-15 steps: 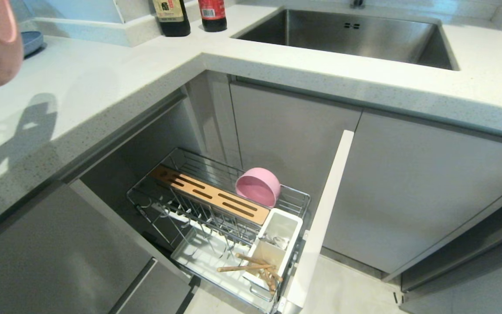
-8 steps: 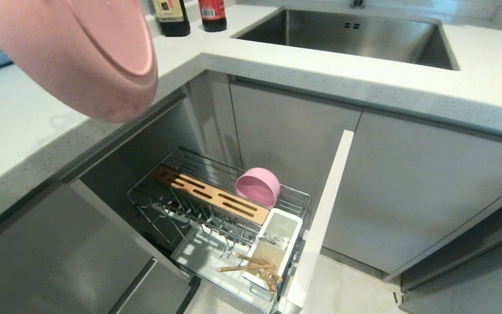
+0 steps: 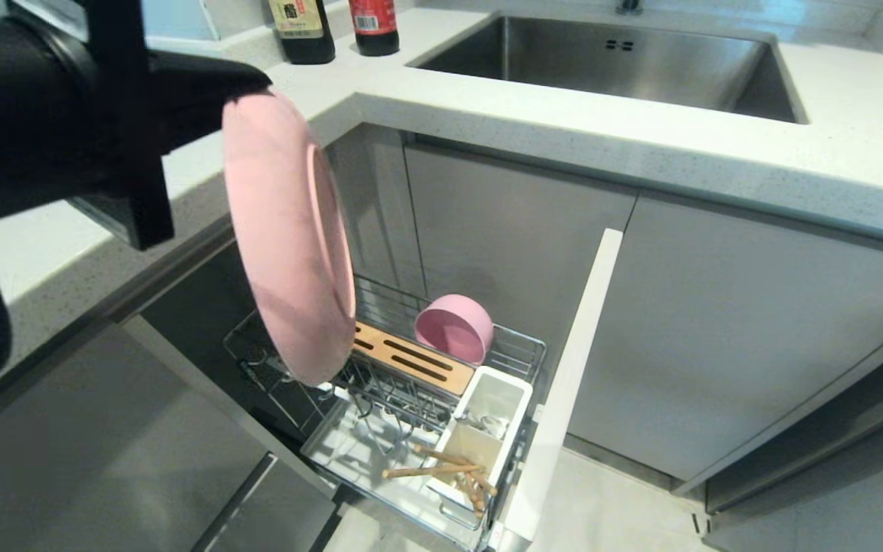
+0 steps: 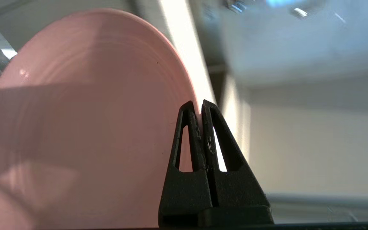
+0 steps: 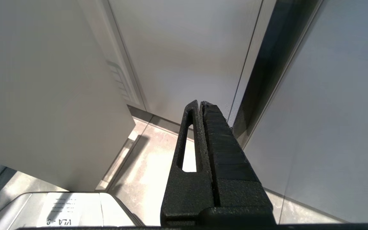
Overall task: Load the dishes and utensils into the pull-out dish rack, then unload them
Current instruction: Pick up the plate and place it in the cupboard
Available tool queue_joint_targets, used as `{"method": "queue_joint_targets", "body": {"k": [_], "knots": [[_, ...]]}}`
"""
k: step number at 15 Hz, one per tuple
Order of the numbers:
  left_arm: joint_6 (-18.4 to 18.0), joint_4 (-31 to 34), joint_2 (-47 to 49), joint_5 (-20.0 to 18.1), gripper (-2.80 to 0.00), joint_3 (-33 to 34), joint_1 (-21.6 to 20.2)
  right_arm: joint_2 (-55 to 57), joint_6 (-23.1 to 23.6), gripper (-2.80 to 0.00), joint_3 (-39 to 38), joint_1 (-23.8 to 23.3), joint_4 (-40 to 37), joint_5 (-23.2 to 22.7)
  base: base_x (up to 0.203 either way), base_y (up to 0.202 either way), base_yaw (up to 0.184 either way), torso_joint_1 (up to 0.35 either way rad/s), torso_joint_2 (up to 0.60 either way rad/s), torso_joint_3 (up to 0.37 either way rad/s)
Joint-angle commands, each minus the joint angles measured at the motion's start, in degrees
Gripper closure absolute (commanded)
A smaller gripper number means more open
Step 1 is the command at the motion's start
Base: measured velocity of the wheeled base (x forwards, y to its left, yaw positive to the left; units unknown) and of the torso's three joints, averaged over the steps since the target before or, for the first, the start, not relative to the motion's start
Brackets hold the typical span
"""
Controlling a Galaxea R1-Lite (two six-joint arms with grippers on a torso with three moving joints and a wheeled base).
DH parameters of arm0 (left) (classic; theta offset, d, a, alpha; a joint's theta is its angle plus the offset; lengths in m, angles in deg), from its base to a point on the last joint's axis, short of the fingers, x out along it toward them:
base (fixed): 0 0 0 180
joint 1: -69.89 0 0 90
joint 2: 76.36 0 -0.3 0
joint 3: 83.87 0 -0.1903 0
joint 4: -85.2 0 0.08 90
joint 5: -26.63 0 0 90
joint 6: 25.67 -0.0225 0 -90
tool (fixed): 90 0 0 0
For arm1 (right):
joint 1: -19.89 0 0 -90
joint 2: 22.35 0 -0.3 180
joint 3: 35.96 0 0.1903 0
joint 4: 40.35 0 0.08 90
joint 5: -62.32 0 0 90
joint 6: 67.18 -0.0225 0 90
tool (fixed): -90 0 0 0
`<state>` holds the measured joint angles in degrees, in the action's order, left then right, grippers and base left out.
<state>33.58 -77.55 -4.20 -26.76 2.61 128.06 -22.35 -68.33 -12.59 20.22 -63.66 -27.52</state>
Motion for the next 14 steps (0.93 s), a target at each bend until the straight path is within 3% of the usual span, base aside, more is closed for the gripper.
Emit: {"method": "queue_joint_targets", "body": {"k": [1,5,9,14], "knots": [[1.7,-0.9,5.3,5.5,0.00,0.9,1.0,0.0,0.0,0.00,-0.1,0.0,0.0,0.0,0.000,0.000,0.000,0.000,0.00,0.000],[8.6,-1.7,12.6,15.5,0.00,1.5,1.2,0.0,0.0,0.00,-0.1,0.0,0.0,0.0,0.000,0.000,0.000,0.000,0.00,0.000],[12.8,-3.2,18.0,25.6,0.00,1.8,1.1,0.0,0.0,0.00,-0.1,0.0,0.0,-0.1,0.000,0.000,0.000,0.000,0.00,0.000],[16.3,-5.2,21.4,29.3,0.00,4.4,-0.3,0.0,0.0,0.00,-0.1,0.0,0.0,-0.1,0.000,0.000,0.000,0.000,0.00,0.000]]}}
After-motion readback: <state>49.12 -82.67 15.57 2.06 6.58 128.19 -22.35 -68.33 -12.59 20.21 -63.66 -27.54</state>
